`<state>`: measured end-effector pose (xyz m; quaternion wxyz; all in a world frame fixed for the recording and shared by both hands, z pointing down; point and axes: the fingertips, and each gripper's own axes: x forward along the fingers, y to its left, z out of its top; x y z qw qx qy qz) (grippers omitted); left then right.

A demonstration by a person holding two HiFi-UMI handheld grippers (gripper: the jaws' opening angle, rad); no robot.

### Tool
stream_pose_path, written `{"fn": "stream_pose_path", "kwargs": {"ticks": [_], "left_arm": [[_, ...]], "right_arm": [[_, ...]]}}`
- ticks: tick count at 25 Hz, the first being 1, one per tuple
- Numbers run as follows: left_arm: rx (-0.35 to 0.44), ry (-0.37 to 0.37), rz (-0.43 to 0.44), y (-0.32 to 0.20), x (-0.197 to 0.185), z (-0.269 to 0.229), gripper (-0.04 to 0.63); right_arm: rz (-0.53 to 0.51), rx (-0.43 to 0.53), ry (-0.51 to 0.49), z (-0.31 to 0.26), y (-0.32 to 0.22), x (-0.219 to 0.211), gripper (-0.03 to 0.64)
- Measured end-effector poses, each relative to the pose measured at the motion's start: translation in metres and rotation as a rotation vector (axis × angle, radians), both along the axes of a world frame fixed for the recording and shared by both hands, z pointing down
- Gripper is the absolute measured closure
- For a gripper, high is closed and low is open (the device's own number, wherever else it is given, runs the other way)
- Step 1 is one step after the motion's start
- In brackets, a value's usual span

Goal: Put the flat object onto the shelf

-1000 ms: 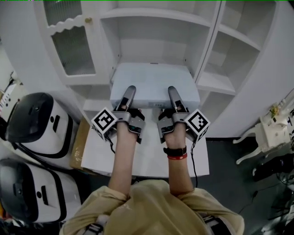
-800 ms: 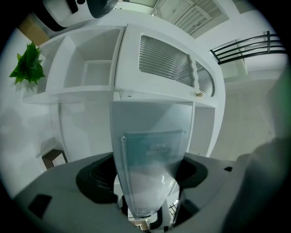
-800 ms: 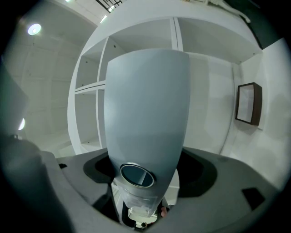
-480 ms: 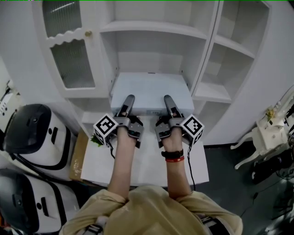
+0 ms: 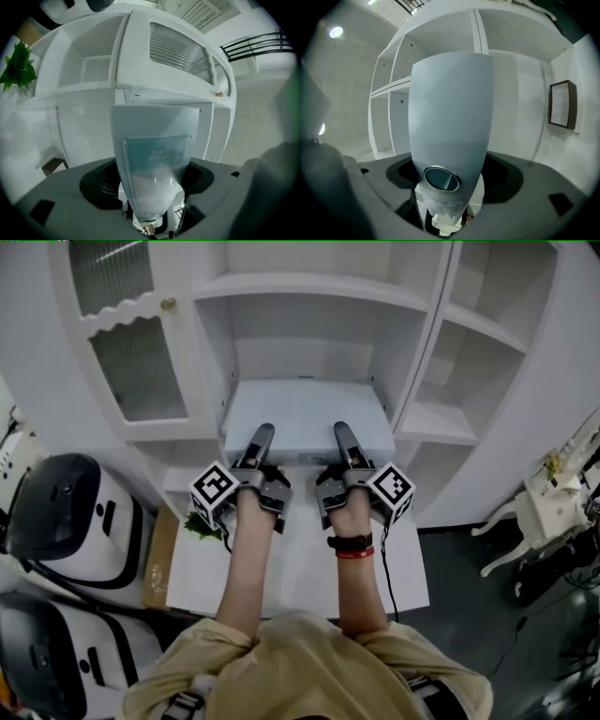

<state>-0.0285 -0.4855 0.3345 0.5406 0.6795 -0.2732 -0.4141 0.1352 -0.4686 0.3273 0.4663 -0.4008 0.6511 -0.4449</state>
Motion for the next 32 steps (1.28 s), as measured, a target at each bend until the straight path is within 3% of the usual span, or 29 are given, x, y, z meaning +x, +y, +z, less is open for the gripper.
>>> {"fn": "stream_pose_path", "kwargs": {"ticks": [6, 11, 22, 32], "left_arm": [[-0.008, -0.025, -0.003, -0.01, -0.003, 0.009, 0.245], [-0.004, 0.018, 0.016, -0.025, 0.001, 0.0, 0.245], [0.01, 0.021, 0.042, -0.037, 0.0, 0.0, 0.245], [0.145, 0.007, 0.088, -0.021, -0.005, -0.007, 0.221]], "right_arm": [[0.009, -0.006, -0.006, 0.003, -0.005, -0.001, 0.241], [0.027, -0.001, -0.006, 0.001, -0.02, -0.001, 0.241], [0.033, 0.008, -0.003, 0.0, -0.031, -0.002, 0.241], [-0.016, 0.095, 0.145, -0.007, -0.015, 0.001, 0.161]]}}
